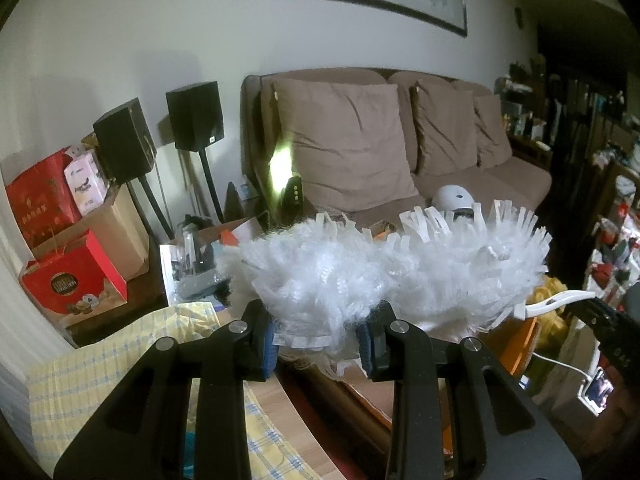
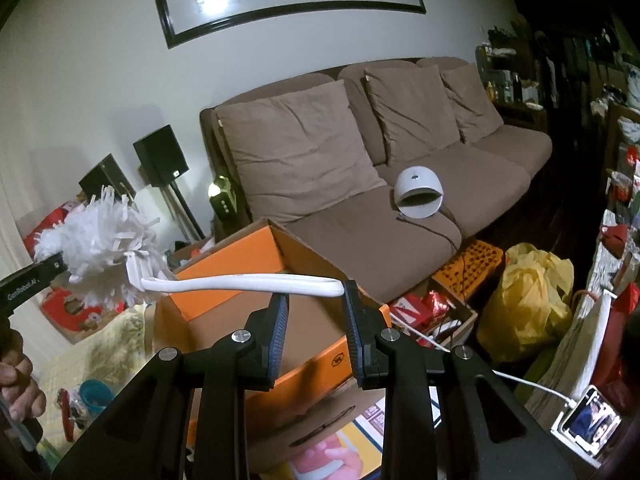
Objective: Organize objects
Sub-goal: 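Lower the white feather duster with both grippers into the orange box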
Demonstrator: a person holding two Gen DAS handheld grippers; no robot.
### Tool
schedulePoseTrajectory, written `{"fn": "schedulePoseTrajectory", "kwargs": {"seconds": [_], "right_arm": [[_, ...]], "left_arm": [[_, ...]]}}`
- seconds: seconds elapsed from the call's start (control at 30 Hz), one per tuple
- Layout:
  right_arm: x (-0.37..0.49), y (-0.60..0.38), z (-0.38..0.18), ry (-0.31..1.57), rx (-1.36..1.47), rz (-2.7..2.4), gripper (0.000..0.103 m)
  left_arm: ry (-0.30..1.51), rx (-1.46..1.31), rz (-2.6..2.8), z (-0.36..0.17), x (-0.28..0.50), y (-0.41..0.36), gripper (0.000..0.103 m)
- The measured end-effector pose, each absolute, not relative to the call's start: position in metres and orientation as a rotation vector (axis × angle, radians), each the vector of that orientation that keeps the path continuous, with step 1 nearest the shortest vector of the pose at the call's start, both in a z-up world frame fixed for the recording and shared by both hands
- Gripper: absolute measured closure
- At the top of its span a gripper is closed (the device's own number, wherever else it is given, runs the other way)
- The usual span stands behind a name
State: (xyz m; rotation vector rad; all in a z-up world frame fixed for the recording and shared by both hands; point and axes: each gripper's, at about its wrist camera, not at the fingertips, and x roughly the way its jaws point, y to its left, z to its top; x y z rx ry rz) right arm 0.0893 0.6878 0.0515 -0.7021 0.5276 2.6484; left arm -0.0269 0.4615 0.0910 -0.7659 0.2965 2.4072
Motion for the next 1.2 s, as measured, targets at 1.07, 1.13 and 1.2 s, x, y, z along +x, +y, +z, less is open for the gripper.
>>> {"fn": "schedulePoseTrajectory", "kwargs": {"seconds": [1.07,1.13,1.2], "right_arm": [[0.078,0.687,0.035,0.528,-0.777,2.633,0.077],[0.077,0.688,0.034,0.533,-0.780,2.632,0.077],[0.077,0.688,0.033,0.534,-0.782,2.625,0.077]], "left_arm": [[0.260,-0.843,2.398,0.065,-0.046,0.459,0.074],[0.284,-0.829,2.406,0.065,-0.045,0.463,0.074],[0.293,-0.824,2.405,0.065,-0.044,0.466,0.074]]}}
